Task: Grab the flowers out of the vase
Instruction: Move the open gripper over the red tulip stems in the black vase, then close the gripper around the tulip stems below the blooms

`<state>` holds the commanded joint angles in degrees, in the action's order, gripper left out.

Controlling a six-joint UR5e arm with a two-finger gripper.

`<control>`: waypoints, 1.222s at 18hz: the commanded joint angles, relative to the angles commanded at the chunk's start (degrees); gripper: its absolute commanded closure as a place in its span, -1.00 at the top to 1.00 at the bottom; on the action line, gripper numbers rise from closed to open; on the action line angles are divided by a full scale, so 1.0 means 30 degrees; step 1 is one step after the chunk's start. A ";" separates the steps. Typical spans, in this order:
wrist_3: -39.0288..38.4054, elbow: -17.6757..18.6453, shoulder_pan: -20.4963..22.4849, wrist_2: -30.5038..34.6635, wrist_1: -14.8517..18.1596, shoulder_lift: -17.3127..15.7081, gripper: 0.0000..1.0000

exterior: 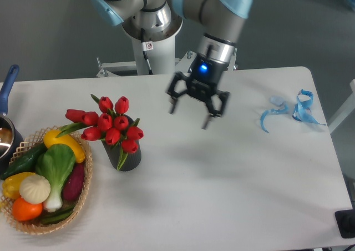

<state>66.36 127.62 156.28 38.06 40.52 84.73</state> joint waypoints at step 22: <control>0.1641 -0.1872 -0.3432 -0.2549 -0.0264 0.3867 -1.00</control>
<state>71.28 122.00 145.99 30.41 39.73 96.33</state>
